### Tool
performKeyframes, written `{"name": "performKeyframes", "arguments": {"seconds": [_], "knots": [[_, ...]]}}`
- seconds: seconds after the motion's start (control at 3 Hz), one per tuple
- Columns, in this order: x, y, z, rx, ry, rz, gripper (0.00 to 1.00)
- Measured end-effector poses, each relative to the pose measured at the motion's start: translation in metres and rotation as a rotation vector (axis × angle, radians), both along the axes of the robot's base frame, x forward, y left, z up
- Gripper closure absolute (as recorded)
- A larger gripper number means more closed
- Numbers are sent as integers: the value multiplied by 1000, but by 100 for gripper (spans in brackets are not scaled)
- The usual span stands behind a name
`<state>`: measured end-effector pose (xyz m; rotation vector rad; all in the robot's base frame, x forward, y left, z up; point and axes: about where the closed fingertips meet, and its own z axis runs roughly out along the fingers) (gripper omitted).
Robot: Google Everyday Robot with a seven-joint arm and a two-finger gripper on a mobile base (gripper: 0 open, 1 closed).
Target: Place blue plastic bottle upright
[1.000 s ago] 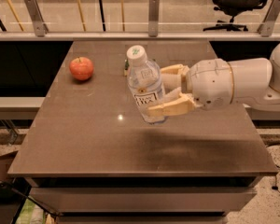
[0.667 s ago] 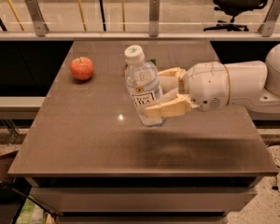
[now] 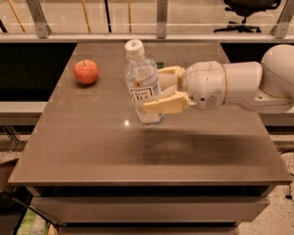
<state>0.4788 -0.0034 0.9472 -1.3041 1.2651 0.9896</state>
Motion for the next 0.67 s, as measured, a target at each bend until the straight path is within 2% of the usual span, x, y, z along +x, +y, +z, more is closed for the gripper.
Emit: {"name": "performKeyframes", "arguments": {"seconds": [0.33, 0.67], "knots": [[10, 11, -3, 76, -30, 8, 100], [14, 18, -13, 128, -36, 7, 100]]}}
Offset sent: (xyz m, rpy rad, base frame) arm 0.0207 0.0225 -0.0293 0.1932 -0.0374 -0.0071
